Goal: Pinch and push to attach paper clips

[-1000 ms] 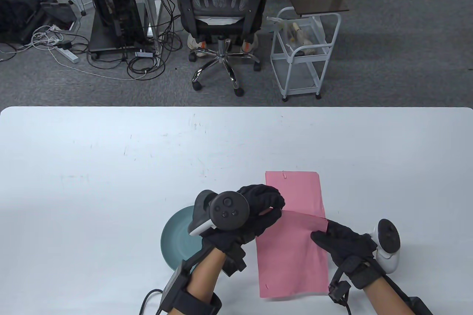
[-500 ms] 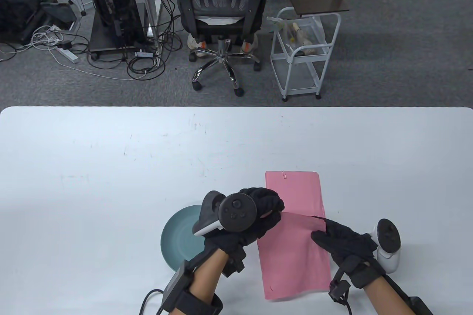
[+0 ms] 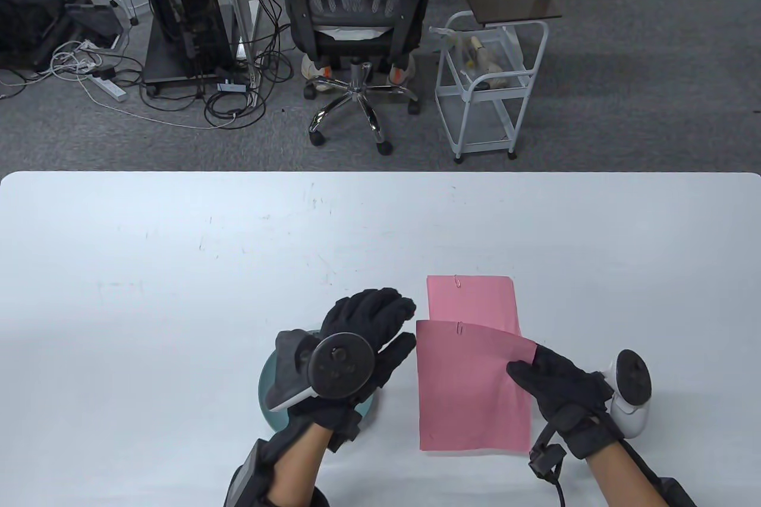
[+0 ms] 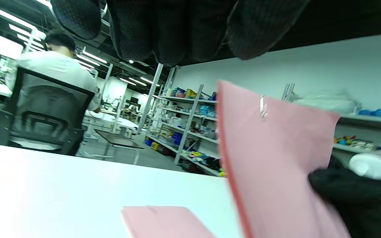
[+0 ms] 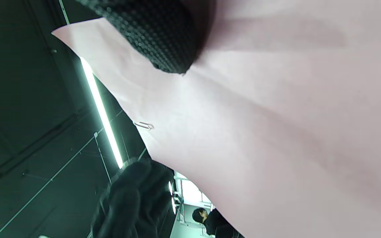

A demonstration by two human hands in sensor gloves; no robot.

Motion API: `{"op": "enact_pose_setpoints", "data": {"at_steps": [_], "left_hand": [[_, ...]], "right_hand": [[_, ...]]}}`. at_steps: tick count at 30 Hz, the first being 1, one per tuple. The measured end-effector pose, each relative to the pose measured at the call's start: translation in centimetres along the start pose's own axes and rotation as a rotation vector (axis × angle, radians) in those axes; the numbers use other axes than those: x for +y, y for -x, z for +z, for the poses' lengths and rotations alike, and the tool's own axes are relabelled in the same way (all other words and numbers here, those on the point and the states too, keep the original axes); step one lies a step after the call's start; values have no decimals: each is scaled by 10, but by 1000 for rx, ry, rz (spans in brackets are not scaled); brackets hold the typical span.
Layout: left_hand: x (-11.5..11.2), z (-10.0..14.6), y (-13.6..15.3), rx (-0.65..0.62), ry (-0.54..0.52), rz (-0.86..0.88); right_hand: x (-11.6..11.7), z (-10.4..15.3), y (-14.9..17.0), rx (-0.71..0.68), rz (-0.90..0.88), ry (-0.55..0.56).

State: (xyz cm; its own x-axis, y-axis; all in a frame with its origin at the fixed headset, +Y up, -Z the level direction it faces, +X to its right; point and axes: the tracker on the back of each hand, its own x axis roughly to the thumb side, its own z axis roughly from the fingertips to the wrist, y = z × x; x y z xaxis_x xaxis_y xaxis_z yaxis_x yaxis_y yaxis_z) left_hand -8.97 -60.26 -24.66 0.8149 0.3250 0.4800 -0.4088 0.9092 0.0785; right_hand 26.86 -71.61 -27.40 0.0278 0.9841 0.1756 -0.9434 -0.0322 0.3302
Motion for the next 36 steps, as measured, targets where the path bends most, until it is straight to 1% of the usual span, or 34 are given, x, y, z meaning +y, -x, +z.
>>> {"op": "enact_pose_setpoints", "data": {"at_steps": [4,9,11,14,19,23,26,31,36], "left_hand": [[-5,31,17,53,-49,-59],[-14,67,37,90,-124,-38],[-19,74,43,96,-136,-38],[-32,83,53,117,-145,-59],[-53,89,70,175,-96,-56],[-58,90,80,200,-98,-31],[-59,90,82,206,-89,-48],[-61,90,82,210,-70,-93],[-61,88,81,204,-69,-100]], "right_hand": [[-13,-3,-6,2,-15,70],[-32,-13,-13,48,3,141],[-40,-20,-12,82,15,157],[-52,-34,-6,177,-5,167],[-56,-59,16,327,-74,150],[-56,-79,40,450,-52,132],[-56,-92,59,550,-46,105],[-57,-104,76,632,-50,88],[-60,-109,80,679,8,89]]}}
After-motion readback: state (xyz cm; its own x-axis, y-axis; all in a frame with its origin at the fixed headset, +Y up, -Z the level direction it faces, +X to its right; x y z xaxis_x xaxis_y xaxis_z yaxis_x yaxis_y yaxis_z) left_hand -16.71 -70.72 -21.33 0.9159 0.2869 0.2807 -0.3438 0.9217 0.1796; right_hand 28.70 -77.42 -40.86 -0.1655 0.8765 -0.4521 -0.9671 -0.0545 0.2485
